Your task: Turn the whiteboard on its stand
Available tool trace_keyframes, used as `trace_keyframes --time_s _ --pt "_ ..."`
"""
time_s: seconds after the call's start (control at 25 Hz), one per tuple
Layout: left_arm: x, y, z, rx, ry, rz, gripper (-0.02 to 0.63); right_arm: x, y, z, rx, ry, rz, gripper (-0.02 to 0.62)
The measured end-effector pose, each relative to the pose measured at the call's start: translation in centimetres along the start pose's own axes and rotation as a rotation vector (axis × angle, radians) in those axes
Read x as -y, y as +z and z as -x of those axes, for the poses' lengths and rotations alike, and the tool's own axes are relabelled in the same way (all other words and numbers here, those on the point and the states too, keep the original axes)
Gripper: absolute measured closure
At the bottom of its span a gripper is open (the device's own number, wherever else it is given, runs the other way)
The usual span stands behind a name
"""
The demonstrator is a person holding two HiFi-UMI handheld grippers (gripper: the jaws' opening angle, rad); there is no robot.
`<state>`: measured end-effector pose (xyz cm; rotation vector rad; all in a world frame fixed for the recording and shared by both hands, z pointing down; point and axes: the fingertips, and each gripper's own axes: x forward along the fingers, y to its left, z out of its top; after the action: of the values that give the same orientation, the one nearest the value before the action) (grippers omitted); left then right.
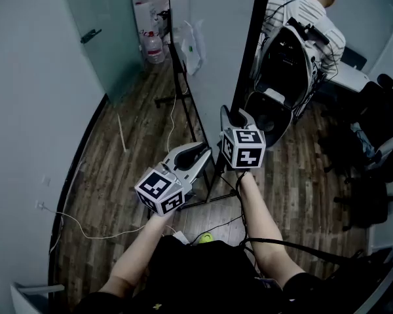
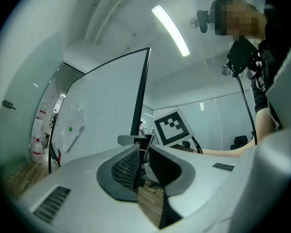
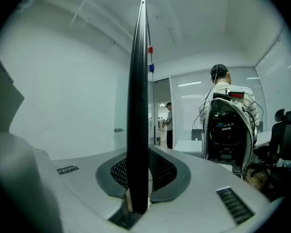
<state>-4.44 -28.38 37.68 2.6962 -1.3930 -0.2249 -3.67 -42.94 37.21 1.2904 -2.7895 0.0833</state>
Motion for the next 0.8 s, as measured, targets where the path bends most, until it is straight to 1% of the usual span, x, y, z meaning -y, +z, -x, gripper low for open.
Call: trace_keyframes --time_s 0.24,0.8 --pt "-0.1 0.4 0.5 0.001 0.002 -0.001 0.551 -0.6 0.1 2.4 -0.003 0.001 -0.005 0.538" --pt "0.6 -0.2 1.4 -0.002 -0.009 0.003 0.551 -1.6 -0.6 8.7 -0.022 -0.004 -0.020 0.538"
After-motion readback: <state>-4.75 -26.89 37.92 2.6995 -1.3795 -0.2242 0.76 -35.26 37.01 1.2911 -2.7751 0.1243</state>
